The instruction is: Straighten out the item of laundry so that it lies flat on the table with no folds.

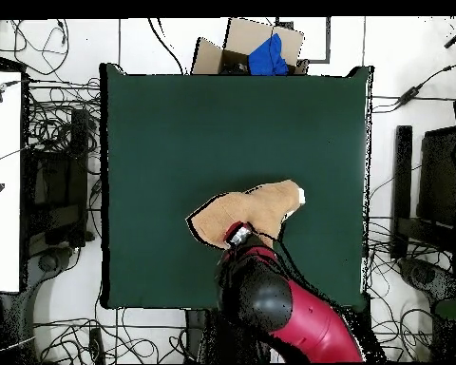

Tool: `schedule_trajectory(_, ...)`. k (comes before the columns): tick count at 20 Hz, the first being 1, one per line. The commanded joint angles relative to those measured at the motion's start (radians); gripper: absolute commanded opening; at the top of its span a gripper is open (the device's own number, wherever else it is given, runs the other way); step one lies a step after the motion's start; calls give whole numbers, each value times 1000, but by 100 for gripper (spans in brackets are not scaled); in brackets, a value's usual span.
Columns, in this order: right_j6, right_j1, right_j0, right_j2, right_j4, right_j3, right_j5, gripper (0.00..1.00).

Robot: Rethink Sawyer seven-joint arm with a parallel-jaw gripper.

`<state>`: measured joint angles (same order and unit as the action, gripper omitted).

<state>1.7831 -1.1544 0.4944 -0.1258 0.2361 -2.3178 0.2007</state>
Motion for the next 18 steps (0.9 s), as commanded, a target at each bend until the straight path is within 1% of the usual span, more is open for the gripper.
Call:
schedule_trajectory(1, 46, 61, 32, -114, -83, 47, -51, 0)
schedule_trajectory(5, 57, 78, 43, -114, -113, 64, -64, 0)
schedule_trajectory(18, 65, 119, 69, -94, -169, 151, -51, 0)
